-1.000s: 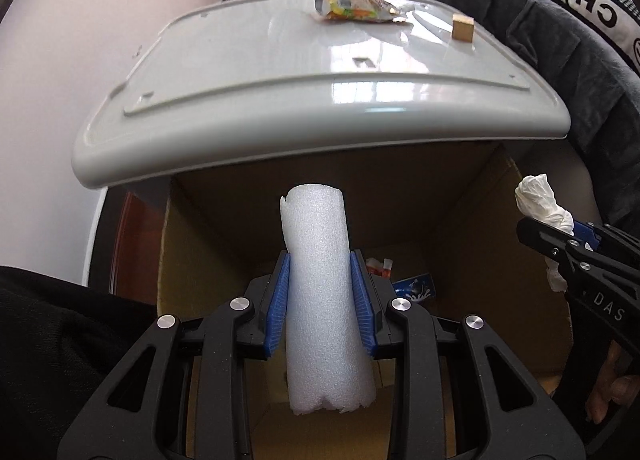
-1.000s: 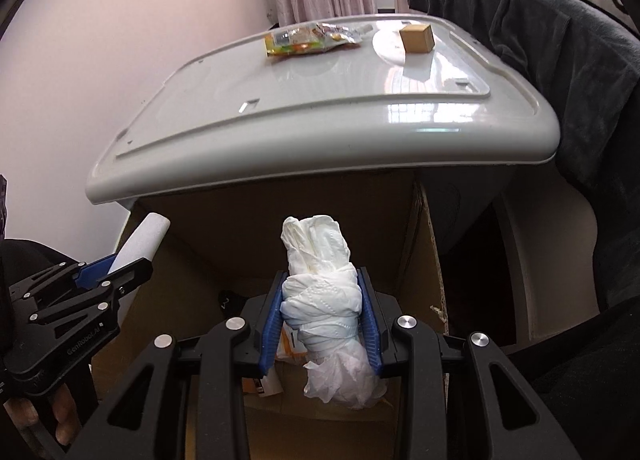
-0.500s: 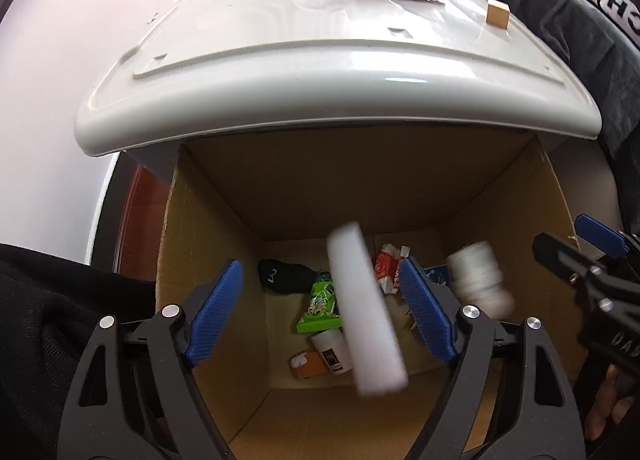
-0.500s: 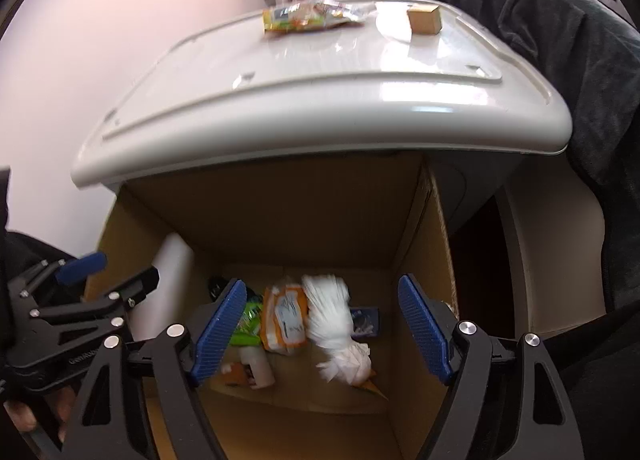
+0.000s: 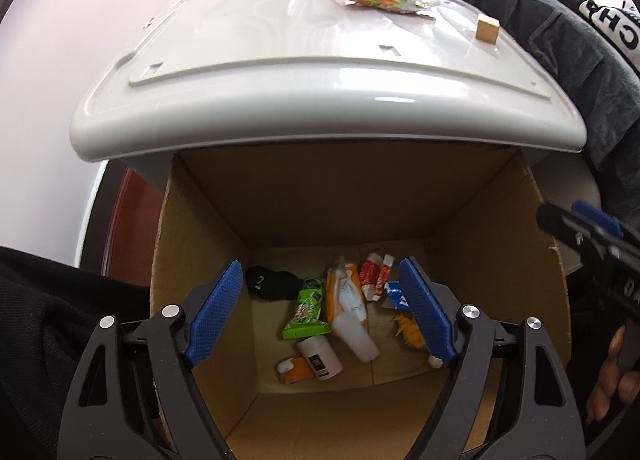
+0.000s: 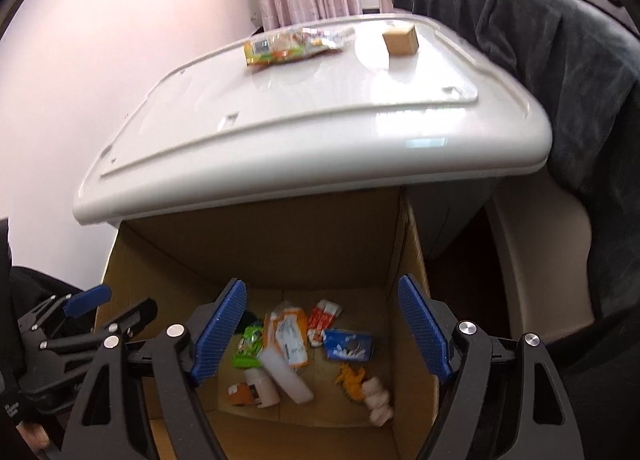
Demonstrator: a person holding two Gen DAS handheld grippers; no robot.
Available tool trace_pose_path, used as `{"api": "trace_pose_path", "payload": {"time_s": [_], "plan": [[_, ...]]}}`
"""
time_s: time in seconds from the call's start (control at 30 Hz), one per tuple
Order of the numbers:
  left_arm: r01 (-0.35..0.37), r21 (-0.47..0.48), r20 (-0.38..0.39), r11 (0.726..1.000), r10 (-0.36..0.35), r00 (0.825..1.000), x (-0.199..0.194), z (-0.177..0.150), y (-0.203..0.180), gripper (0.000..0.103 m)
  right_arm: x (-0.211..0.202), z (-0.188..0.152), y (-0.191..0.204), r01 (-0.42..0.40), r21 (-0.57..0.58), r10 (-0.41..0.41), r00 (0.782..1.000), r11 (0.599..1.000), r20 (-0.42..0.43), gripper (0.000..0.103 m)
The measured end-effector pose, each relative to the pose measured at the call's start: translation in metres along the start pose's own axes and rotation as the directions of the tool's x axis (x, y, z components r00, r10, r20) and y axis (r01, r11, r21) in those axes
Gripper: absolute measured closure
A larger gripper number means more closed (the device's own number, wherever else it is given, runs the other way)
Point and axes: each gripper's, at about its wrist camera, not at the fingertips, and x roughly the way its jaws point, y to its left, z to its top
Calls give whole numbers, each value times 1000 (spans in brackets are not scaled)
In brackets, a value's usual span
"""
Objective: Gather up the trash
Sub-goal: 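Open both tools to drop the tissue and foam tube into the box, then grasp the wooden block with the right tool while the left tool grasps the juice pouch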
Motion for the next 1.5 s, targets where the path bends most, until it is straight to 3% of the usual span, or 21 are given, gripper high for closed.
{"api": "trace_pose_path", "payload": {"time_s": [0.37,0.6,0.73,0.87,1.1,1.37,1.47,1.5], "plan": [[50,-15,86,999,-49,995,-19,41,2,24,-9,72,-19,68,-15,-66,990,998,128,20],[34,2,167,999,-34,985,-19,115,-2,24,6,137,-39,143,-28,-136,974,989,181,17],[-13,37,194,999,5,981,0,159,-9,21,28,168,-52,192,-15,-186,964,981,192,17],[-10,17,193,1000,7,981,26,188,-8,20,59,188,-70,220,27,-221,962,975,163,17],[-9,-32,159,999,14,987,55,200,1,20,104,211,-86,241,71,-248,963,968,104,17],[-20,-25,151,999,24,988,60,198,2,20,135,238,-72,244,44,-247,965,969,94,18],[-27,-18,164,999,30,986,58,200,1,20,150,245,-72,245,35,-247,968,969,50,32],[-24,-18,165,1000,27,986,58,200,1,20,154,246,-73,244,42,-245,969,969,30,41]]}}
